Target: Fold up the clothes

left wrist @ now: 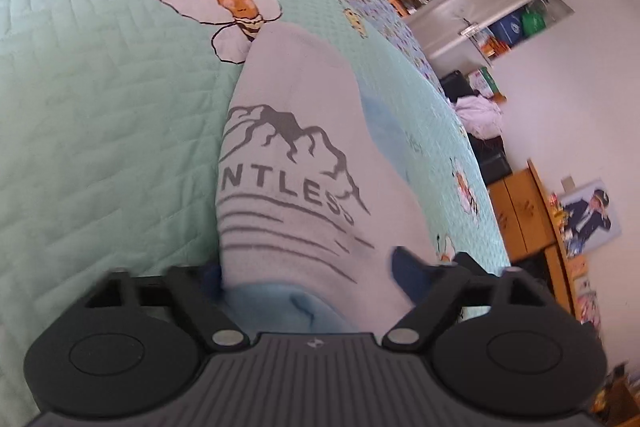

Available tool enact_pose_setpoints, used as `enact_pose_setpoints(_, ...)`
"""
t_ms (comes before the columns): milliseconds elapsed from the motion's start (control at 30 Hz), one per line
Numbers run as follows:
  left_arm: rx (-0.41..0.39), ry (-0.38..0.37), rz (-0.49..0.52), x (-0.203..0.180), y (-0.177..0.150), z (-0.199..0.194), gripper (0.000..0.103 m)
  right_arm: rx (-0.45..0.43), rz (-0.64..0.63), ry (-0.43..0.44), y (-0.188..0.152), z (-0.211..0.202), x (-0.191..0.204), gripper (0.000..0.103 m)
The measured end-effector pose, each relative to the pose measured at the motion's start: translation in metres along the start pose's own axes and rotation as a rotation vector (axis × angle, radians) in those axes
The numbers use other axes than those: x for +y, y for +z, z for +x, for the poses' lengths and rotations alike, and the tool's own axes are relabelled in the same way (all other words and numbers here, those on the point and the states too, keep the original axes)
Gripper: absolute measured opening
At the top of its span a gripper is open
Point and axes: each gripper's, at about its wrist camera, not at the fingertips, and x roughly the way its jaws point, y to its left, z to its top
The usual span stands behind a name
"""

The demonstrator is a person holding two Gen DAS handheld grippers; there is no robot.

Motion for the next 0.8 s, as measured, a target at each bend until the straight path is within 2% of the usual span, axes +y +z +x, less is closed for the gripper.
enact_pose_setpoints(33, 0.013, 0.031, 0.019, -0.002, 0.000, 0.001, 0.030, 0.018, 0.013, 0.001, -0.003, 0.004, 0.001, 0.046)
enact_pose_setpoints(67, 0.013, 0.033, 0.037, -0.003, -0.001, -0.002, 0.026, 0.036, 0.025, 0.003, -0.005, 0.008, 0.002, 0.014)
enact_pose_setpoints(133, -0.009, 0.030, 0.082, -0.009, -0.006, -0.017, 0.022, 0.053, 0.022, 0.002, -0.014, 0.007, 0.008, 0.014)
enact_pose_setpoints(233, -0.042, 0.011, 0.113, -0.017, -0.020, -0.057, 0.021, 0.035, -0.033, 0.019, -0.033, -0.020, 0.026, 0.011)
enact_pose_setpoints(400, -0.006, -0.021, 0.105, -0.011, -0.073, -0.141, 0.023, 0.041, -0.079, 0.081, -0.081, -0.098, 0.051, 0.010)
enact_pose_setpoints(467, 0.041, 0.012, 0.124, -0.001, -0.102, -0.155, 0.028, 0.086, -0.087, 0.040, -0.109, -0.111, 0.042, 0.012)
enact_pose_setpoints(500, 0.069, 0.057, 0.131, 0.009, -0.116, -0.155, 0.032, 0.112, -0.092, -0.005, -0.122, -0.114, 0.032, 0.018)
enact_pose_setpoints(533, 0.088, 0.092, 0.115, 0.020, -0.125, -0.155, 0.032, 0.138, -0.097, -0.050, -0.136, -0.116, 0.022, 0.020)
enact_pose_setpoints(567, 0.085, 0.099, 0.084, 0.030, -0.130, -0.157, 0.039, 0.146, -0.083, -0.087, -0.146, -0.118, 0.011, 0.023)
enact_pose_setpoints(633, 0.037, 0.072, 0.044, 0.037, -0.130, -0.175, 0.040, 0.086, -0.031, -0.070, -0.153, -0.137, 0.000, 0.026)
enact_pose_setpoints(667, 0.011, 0.062, 0.033, 0.039, -0.130, -0.184, 0.043, 0.038, -0.039, -0.075, -0.153, -0.150, 0.003, 0.037)
enact_pose_setpoints(733, -0.052, 0.073, 0.084, 0.030, -0.123, -0.202, 0.047, -0.065, -0.140, -0.090, -0.150, -0.172, 0.022, 0.041)
enact_pose_setpoints(800, -0.092, 0.067, 0.108, 0.023, -0.116, -0.215, 0.048, -0.092, -0.248, -0.086, -0.145, -0.181, 0.044, 0.041)
